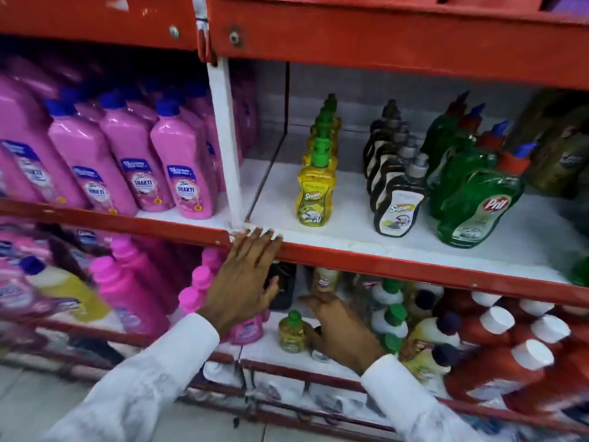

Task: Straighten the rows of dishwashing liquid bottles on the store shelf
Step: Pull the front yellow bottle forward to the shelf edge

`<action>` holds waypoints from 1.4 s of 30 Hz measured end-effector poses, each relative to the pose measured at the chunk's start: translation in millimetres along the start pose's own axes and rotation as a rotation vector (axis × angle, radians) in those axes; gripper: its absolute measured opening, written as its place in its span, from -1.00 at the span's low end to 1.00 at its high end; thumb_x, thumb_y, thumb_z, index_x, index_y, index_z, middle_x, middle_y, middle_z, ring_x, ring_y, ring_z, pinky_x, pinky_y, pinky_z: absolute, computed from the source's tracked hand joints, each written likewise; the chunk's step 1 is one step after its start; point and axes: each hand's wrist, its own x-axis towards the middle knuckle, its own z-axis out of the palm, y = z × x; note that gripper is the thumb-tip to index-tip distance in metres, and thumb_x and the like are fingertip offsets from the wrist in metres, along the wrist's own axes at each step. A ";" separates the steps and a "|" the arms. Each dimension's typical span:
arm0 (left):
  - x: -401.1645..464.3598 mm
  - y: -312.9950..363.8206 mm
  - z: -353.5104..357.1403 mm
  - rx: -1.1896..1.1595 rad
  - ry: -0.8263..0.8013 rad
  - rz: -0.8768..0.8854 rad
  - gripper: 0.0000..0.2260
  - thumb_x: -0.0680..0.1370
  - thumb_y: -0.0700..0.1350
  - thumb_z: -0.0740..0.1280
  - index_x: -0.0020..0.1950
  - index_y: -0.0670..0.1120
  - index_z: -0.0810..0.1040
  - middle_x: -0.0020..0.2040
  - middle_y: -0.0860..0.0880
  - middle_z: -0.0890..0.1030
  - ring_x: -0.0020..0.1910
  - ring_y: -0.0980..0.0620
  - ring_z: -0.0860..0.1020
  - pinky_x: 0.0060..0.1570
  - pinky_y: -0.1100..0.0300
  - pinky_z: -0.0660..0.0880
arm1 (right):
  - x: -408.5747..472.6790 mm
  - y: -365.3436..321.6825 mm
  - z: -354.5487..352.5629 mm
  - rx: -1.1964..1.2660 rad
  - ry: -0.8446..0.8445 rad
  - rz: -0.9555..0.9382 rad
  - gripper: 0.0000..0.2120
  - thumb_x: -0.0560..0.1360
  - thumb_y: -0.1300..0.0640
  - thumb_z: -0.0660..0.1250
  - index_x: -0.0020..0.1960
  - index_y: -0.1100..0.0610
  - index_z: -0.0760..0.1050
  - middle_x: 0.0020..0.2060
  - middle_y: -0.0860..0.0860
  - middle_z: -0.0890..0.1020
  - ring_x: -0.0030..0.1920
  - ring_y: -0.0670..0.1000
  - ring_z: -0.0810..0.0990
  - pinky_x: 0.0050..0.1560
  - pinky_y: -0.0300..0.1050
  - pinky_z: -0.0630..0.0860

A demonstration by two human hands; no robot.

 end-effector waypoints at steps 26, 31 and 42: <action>-0.4 4.4 14.2 -0.084 0.079 -0.077 -0.43 0.44 -0.07 0.40 0.44 -0.04 0.37 0.33 -0.09 0.49 0.36 -0.12 0.38 0.48 -0.11 0.18 | -2.2 -81.2 -172.5 0.395 0.374 0.130 -0.62 0.16 0.16 0.59 -0.05 -0.03 0.64 -0.25 -0.14 0.72 -0.33 -0.20 0.65 -0.29 -0.39 0.57; -0.9 8.5 15.0 -0.026 0.061 -0.084 -0.38 0.40 -0.04 0.39 0.45 -0.10 0.34 0.32 -0.15 0.49 0.35 -0.18 0.40 0.48 -0.15 0.18 | 25.9 -85.1 -210.0 0.368 0.524 0.074 -0.67 0.16 0.13 0.58 -0.09 -0.02 0.65 -0.29 -0.15 0.71 -0.31 -0.19 0.67 -0.32 -0.46 0.51; -1.4 16.6 11.3 0.026 0.008 -0.118 -0.30 0.34 -0.02 0.37 0.47 -0.13 0.31 0.35 -0.16 0.47 0.38 -0.20 0.39 0.49 -0.13 0.10 | 90.8 -56.9 -191.3 0.331 0.422 0.143 -0.65 0.18 0.14 0.62 -0.05 0.05 0.66 -0.17 -0.04 0.73 -0.23 -0.13 0.68 -0.17 -0.33 0.59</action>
